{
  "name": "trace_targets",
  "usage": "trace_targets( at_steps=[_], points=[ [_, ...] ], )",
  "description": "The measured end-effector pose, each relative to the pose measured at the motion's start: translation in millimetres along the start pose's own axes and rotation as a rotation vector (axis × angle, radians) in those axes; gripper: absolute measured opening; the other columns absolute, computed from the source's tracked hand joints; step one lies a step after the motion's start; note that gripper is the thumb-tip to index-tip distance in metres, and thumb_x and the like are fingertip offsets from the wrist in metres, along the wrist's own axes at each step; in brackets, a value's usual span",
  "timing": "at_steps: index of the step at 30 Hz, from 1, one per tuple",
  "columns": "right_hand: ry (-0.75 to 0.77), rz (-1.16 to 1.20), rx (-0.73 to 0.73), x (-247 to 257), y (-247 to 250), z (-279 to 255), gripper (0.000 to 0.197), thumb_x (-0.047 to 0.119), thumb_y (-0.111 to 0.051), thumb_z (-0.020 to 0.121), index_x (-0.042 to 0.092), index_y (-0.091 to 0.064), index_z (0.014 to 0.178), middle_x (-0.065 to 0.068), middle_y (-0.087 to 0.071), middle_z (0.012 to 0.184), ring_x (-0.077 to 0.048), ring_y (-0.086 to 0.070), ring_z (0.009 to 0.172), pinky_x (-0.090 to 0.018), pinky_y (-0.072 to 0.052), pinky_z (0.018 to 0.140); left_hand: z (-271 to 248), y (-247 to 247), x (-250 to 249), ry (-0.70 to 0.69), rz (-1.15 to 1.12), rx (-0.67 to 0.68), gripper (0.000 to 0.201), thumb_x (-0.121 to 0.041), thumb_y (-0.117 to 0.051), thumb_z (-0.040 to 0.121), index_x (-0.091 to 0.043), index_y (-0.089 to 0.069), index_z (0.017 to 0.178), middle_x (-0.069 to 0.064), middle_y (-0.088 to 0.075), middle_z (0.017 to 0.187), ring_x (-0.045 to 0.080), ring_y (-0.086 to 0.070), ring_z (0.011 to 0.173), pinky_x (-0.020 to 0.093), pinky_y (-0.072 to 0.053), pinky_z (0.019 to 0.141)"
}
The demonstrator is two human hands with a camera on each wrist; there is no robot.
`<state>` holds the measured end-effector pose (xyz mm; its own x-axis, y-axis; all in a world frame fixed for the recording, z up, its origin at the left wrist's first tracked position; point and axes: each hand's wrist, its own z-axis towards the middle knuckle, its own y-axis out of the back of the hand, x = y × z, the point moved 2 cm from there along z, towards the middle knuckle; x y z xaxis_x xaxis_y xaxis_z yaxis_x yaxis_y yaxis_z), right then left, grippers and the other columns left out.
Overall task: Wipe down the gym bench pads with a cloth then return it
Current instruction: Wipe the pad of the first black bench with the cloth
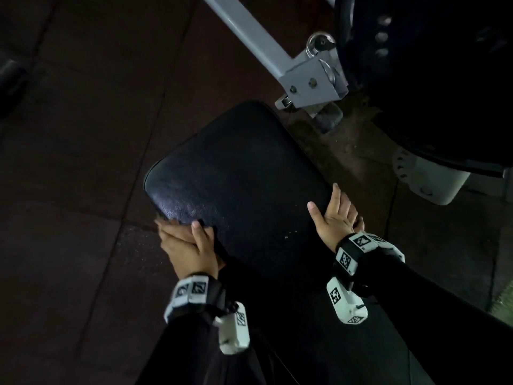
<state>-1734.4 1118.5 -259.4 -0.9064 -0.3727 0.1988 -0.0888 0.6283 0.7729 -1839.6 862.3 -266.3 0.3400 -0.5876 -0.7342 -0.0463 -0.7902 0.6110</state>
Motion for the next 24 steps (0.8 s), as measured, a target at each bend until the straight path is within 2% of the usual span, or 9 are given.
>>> trace_targets(
  at_steps=[2, 4, 7, 12, 15, 19, 21, 24],
  points=[
    [-0.004, -0.002, 0.022, -1, 0, 0, 0.076, 0.065, -0.026, 0.087, 0.034, 0.013, 0.145, 0.001, -0.001, 0.155, -0.023, -0.003, 0.142, -0.052, 0.001, 0.113, 40, 4, -15, -0.051, 0.108, -0.017, 0.086, -0.049, -0.050, 0.089, 0.002, -0.012, 0.148, 0.024, -0.031, 0.147, 0.035, -0.034, 0.135, 0.037, -0.030, 0.111],
    [-0.012, -0.002, 0.056, -3, -1, 2, 0.077, 0.067, -0.023, 0.086, 0.036, 0.017, 0.143, 0.002, 0.001, 0.155, -0.023, -0.001, 0.142, -0.051, 0.004, 0.112, 75, 7, -29, -0.070, 0.237, -0.007, 0.082, -0.048, -0.048, 0.092, 0.002, -0.012, 0.148, 0.025, -0.027, 0.149, 0.039, -0.032, 0.135, 0.045, -0.028, 0.111],
    [-0.022, 0.001, 0.087, -3, -2, 2, 0.078, 0.068, -0.022, 0.085, 0.037, 0.020, 0.142, 0.002, 0.003, 0.155, -0.022, 0.002, 0.142, -0.050, 0.006, 0.112, 109, 8, -46, -0.114, 0.471, 0.042, 0.072, -0.047, -0.041, 0.096, 0.001, -0.021, 0.145, 0.024, -0.029, 0.148, 0.040, -0.030, 0.134, 0.046, -0.022, 0.110],
    [-0.030, 0.001, 0.129, -4, -4, 6, 0.079, 0.071, -0.020, 0.082, 0.038, 0.023, 0.140, 0.004, 0.006, 0.155, -0.019, 0.005, 0.141, -0.050, 0.008, 0.112, 137, -12, -87, -0.193, 0.831, 0.230, 0.062, -0.057, -0.028, 0.095, -0.010, -0.040, 0.134, 0.017, -0.042, 0.136, 0.039, -0.038, 0.123, 0.051, -0.030, 0.103],
    [-0.028, 0.009, 0.149, -6, -6, 7, 0.077, 0.073, -0.016, 0.080, 0.042, 0.026, 0.137, 0.009, 0.009, 0.154, -0.017, 0.007, 0.141, -0.049, 0.009, 0.111, 127, -54, -131, -0.313, 0.858, 0.248, 0.063, -0.061, -0.034, 0.092, -0.008, -0.044, 0.125, 0.017, -0.048, 0.132, 0.041, -0.043, 0.119, 0.049, -0.031, 0.102],
    [-0.010, 0.024, 0.146, -8, -7, 7, 0.078, 0.075, -0.012, 0.077, 0.042, 0.026, 0.136, 0.014, 0.010, 0.153, -0.014, 0.009, 0.141, -0.049, 0.010, 0.111, 111, -107, -170, -0.403, 0.859, 0.295, 0.066, -0.059, -0.035, 0.093, -0.007, -0.037, 0.134, 0.015, -0.045, 0.134, 0.039, -0.042, 0.121, 0.050, -0.030, 0.102],
    [-0.012, 0.035, 0.154, -9, -8, 8, 0.077, 0.076, -0.011, 0.075, 0.045, 0.029, 0.133, 0.017, 0.011, 0.151, -0.011, 0.010, 0.139, -0.049, 0.012, 0.111, 116, -112, -172, -0.413, 0.831, 0.313, 0.065, -0.058, -0.036, 0.093, -0.008, -0.036, 0.135, 0.014, -0.045, 0.135, 0.039, -0.042, 0.120, 0.050, -0.032, 0.100],
    [-0.008, 0.043, 0.165, -9, -8, 8, 0.076, 0.076, -0.011, 0.075, 0.046, 0.028, 0.133, 0.018, 0.012, 0.151, -0.010, 0.011, 0.139, -0.049, 0.012, 0.110, 122, -94, -159, -0.491, 0.769, 0.323, 0.068, -0.056, -0.043, 0.091, -0.008, -0.035, 0.138, 0.016, -0.045, 0.136, 0.040, -0.043, 0.121, 0.049, -0.033, 0.099]
  ],
)
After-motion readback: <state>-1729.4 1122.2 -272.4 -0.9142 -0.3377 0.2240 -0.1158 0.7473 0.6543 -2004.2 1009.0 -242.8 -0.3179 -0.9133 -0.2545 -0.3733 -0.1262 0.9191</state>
